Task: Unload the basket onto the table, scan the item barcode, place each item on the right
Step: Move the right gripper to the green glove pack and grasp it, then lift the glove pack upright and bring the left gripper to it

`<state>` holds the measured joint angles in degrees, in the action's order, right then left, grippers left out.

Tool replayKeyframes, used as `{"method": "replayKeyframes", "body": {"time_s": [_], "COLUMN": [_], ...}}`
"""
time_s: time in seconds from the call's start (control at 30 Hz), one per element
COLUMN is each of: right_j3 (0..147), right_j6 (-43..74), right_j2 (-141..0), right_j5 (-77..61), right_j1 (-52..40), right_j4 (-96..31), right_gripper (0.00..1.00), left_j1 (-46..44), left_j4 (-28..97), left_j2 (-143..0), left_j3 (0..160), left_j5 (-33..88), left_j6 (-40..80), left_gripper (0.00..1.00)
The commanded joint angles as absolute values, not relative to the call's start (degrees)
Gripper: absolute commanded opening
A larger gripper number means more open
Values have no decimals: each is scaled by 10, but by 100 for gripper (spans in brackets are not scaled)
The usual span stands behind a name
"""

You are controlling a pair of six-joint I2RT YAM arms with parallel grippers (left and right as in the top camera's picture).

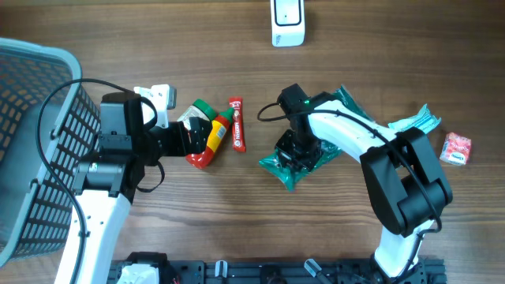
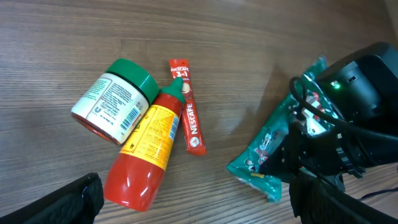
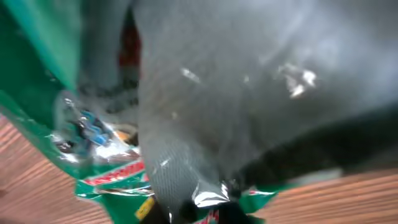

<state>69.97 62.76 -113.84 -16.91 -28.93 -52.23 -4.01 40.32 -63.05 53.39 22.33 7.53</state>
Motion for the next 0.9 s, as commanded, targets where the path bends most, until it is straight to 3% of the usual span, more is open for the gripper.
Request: {"method": "replayKeyframes", "body": {"time_s": [0.0, 0.2, 0.3, 0.5, 0.67, 0.83, 0.87], "right_j3": [671, 727, 728, 728, 726, 715, 715], "right_j6": [583, 290, 157, -20, -82, -181, -247], "right_j2": [-1210, -1070, -917, -859, -859, -860, -860], "right_j5": [-104, -280, -484, -828, -881, -781, -778], "right_j1": [-285, -219, -108, 2, -8, -81, -95], "right_j4": [-503, -530, -502, -501, -503, -568, -611], "right_gripper": [4, 4, 4, 4, 4, 4, 4], "left_j1": [-37, -37, -37, -37, -37, -37, -37], "left_j4": [402, 402, 402, 402, 402, 402, 402], "left_j2": [-626, -626, -626, -626, -626, -626, -626], "left_j3": [533, 533, 533, 533, 533, 533, 533], "left_j5": [222, 222, 222, 222, 222, 222, 222], "left_j6": [62, 62, 62, 62, 62, 62, 62], "left_gripper": [100, 100, 100, 100, 100, 100, 100]}}
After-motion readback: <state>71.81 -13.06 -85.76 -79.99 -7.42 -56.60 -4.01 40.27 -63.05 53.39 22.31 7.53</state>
